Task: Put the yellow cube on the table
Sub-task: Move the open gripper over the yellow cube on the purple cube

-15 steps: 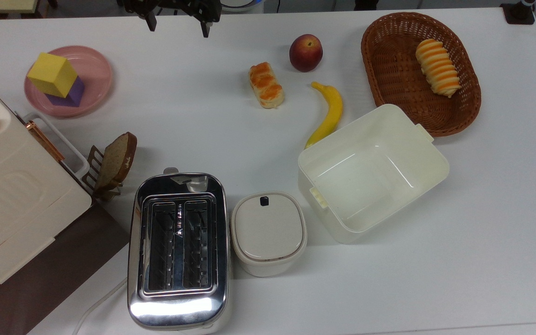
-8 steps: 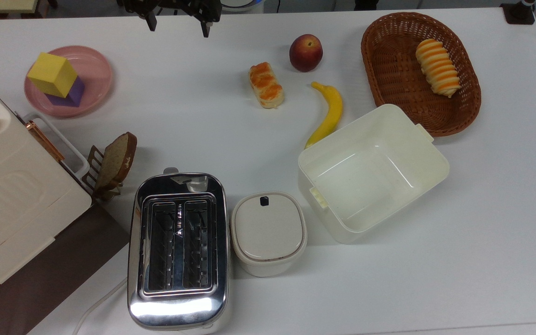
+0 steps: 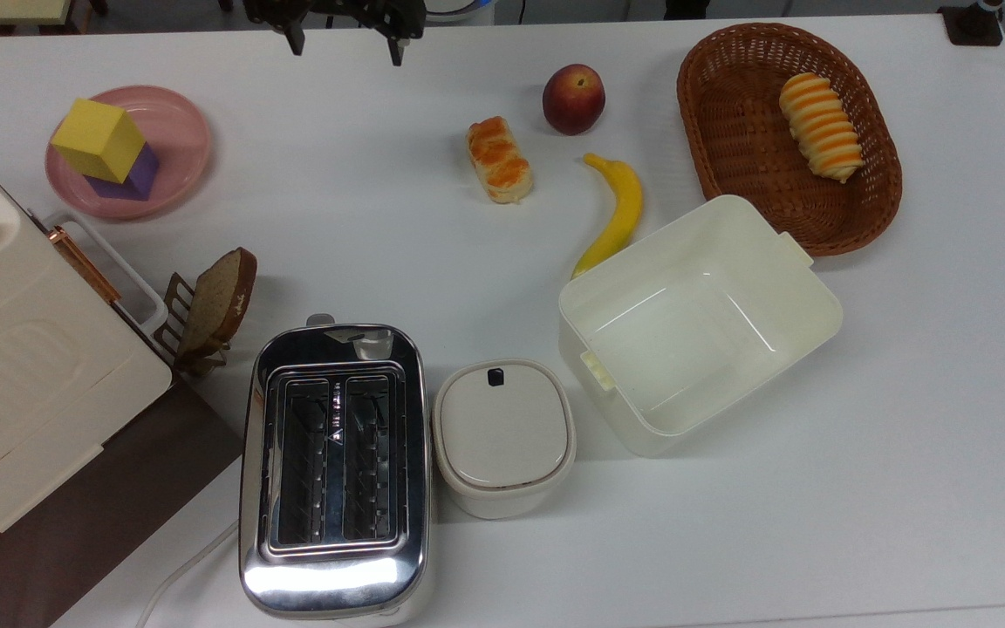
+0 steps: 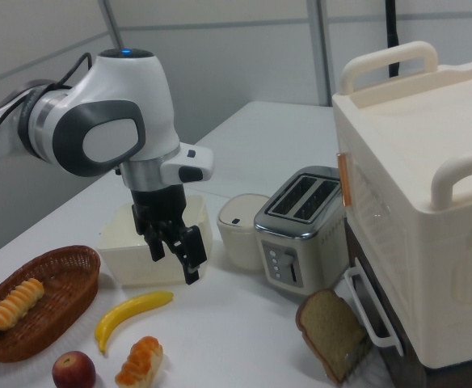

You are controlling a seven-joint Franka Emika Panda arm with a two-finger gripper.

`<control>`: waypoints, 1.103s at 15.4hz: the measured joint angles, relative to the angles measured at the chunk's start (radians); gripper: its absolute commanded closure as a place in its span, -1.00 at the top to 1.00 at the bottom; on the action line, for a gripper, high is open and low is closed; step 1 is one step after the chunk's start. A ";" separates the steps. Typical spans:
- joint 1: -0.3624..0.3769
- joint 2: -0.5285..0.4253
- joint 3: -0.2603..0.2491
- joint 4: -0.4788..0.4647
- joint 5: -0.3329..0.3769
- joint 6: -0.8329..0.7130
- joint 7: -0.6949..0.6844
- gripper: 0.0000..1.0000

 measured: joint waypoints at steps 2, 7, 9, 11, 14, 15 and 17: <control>0.019 0.006 0.003 -0.010 -0.002 -0.002 0.000 1.00; 0.069 0.017 0.005 -0.070 -0.028 -0.002 -0.014 1.00; 0.114 0.021 0.007 -0.123 -0.056 -0.001 -0.019 1.00; 0.155 0.025 0.008 -0.172 -0.067 0.022 -0.019 1.00; 0.183 0.029 0.009 -0.218 -0.077 0.057 -0.019 1.00; 0.182 0.029 0.008 -0.220 -0.082 0.060 -0.015 1.00; 0.171 0.023 -0.007 -0.206 -0.094 0.070 0.006 1.00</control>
